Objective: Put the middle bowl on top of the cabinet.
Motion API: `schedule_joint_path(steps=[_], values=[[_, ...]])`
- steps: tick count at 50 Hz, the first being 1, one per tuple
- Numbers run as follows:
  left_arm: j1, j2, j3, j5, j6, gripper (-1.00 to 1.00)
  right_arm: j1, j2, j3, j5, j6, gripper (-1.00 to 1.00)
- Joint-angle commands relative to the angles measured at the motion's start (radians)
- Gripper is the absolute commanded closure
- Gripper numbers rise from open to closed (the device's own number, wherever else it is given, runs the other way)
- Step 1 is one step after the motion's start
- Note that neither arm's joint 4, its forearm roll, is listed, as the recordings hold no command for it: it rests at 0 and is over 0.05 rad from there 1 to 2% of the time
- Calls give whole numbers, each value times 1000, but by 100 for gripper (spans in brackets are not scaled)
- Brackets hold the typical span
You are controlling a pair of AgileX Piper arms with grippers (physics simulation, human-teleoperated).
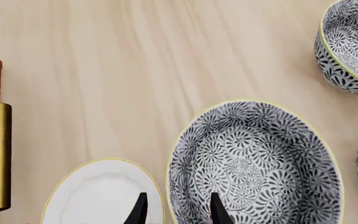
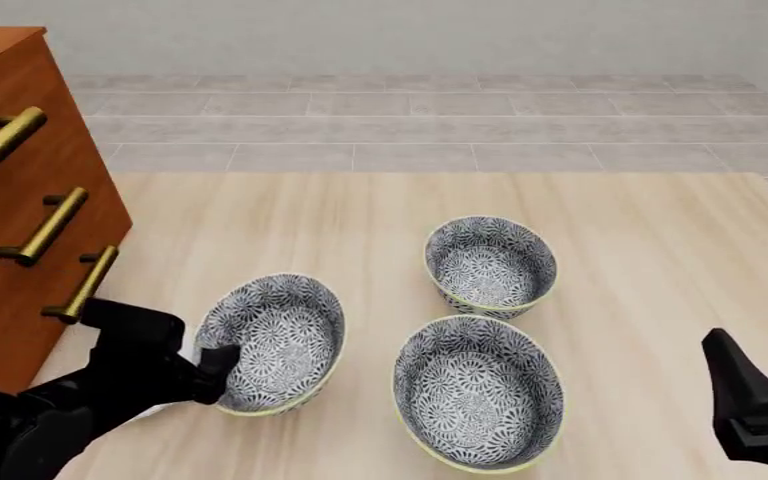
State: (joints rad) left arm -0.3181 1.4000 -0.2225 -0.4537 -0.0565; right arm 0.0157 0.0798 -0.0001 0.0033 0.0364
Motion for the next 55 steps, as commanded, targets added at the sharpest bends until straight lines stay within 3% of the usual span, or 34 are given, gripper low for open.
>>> schedule_joint_path(steps=[1,15,16,36,45,55], values=[[2,32,11,-29,2,-100,0,18,0,-16,1,-100],[7,13,15,-25,8,-100,-3,17,0,-16,4,-100],[6,11,15,-24,7,100,-3,16,0,-14,3,-100],[13,-34,19,-5,14,100,-1,2,0,-1,3,-100],[8,-160,15,79,9,100,1,78,0,-77,-1,-100],[2,-257,-4,159,-22,100,5,85,0,-83,-5,-100]])
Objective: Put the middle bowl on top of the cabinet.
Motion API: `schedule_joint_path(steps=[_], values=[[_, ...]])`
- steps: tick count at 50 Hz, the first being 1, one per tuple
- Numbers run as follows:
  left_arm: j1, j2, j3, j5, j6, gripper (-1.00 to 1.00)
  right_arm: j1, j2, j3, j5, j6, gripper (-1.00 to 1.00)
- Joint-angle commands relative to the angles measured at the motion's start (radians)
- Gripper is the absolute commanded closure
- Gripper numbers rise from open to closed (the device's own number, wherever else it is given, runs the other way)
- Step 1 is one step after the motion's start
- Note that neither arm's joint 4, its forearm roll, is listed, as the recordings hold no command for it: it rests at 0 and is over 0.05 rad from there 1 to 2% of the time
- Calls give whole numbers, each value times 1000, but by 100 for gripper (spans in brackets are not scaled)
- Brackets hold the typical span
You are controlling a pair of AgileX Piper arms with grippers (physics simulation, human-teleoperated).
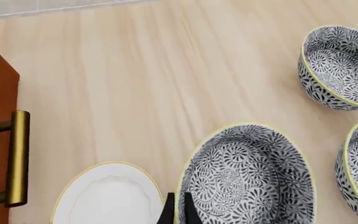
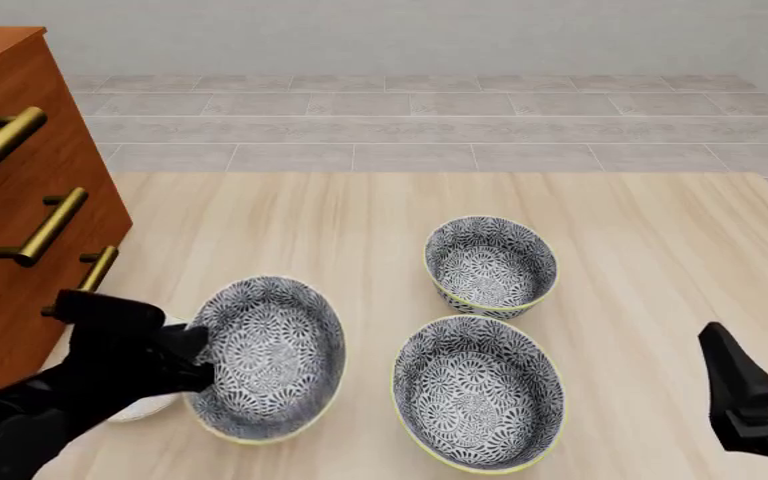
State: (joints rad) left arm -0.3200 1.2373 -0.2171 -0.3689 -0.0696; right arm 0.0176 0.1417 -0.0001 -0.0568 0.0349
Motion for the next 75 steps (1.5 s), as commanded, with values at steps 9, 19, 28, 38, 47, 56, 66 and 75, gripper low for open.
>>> schedule_joint_path(steps=[9,19,28,38,47,56,66,75], values=[[-11,-185,-20,140,-54,100,7,22,0,-22,-8,-100],[-23,-299,-30,229,-82,100,7,15,0,-13,-9,-100],[-27,-390,-44,312,-98,100,10,29,0,-28,-9,-100],[-27,-451,-61,365,-109,100,10,23,0,-23,-9,-100],[-26,-478,-72,390,-124,100,10,18,0,-19,-8,-100],[-37,-524,-84,436,-133,100,10,11,0,-13,-8,-100],[-44,-555,-90,462,-138,100,10,13,0,-16,-11,-100],[-40,-572,-111,491,-156,100,13,35,0,-39,-13,-100]])
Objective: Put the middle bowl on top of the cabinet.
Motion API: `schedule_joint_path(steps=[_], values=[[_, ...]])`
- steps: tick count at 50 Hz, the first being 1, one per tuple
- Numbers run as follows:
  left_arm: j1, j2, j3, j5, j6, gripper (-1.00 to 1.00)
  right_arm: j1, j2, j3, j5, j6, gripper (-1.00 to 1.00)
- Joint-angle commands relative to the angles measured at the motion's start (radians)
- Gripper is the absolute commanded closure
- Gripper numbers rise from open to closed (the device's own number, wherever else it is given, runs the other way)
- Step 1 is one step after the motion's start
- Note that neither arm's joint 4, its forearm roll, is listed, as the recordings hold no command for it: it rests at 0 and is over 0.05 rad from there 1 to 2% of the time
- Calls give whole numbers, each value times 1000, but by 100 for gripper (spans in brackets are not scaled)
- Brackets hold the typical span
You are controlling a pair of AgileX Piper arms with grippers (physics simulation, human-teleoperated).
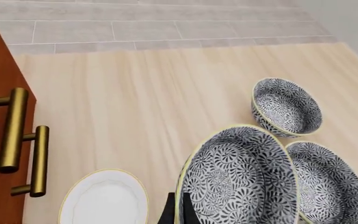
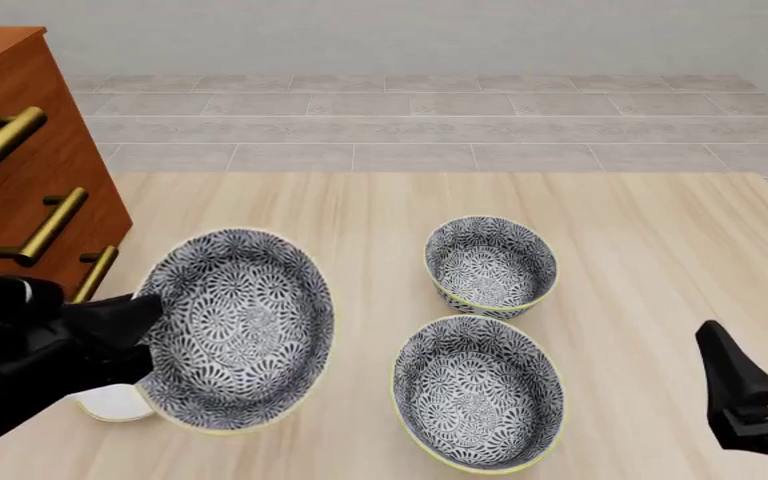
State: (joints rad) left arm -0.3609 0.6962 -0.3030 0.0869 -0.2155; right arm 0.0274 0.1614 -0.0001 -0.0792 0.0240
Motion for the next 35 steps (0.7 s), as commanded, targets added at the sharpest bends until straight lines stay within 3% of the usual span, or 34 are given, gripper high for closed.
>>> schedule_joint_path(steps=[1,11,14,35], values=[[1,-31,-25,36,-10,100,3,16,0,-17,-2,-100],[5,-35,-36,48,-9,100,4,22,0,-25,-4,-100],[15,-57,-89,108,-13,100,6,29,0,-35,-5,-100],[54,-69,-198,213,-12,100,8,12,0,-26,3,-100]])
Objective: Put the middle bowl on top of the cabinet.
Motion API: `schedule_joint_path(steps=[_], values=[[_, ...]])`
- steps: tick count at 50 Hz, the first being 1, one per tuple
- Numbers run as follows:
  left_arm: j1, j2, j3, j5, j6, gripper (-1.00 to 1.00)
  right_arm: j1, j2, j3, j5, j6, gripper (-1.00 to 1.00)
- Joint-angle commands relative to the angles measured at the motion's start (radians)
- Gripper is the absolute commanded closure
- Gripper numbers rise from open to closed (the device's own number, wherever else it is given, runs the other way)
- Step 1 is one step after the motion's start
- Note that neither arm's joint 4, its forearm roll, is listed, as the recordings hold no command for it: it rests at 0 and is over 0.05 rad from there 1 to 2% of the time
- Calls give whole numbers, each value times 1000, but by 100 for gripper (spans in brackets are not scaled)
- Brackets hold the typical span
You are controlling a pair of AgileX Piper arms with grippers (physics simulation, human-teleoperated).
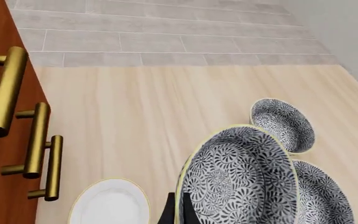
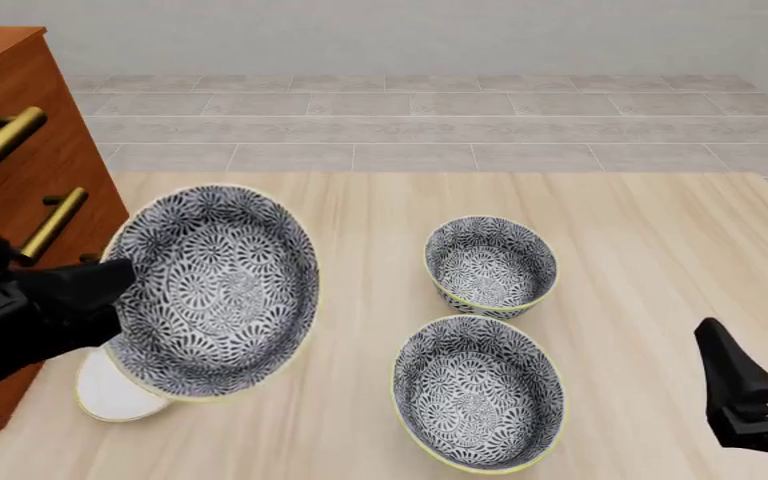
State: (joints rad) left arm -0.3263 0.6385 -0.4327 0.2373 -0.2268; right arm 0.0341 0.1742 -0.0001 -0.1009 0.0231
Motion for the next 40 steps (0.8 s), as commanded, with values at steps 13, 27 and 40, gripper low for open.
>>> schedule_joint_path(steps=[13,27,40], values=[[46,-20,-117,122,-12,100,1,-17,0,1,7,-100],[96,-43,-181,185,-8,100,4,-50,0,27,9,-100],[137,-45,-254,229,-6,100,11,-27,0,-2,8,-100]])
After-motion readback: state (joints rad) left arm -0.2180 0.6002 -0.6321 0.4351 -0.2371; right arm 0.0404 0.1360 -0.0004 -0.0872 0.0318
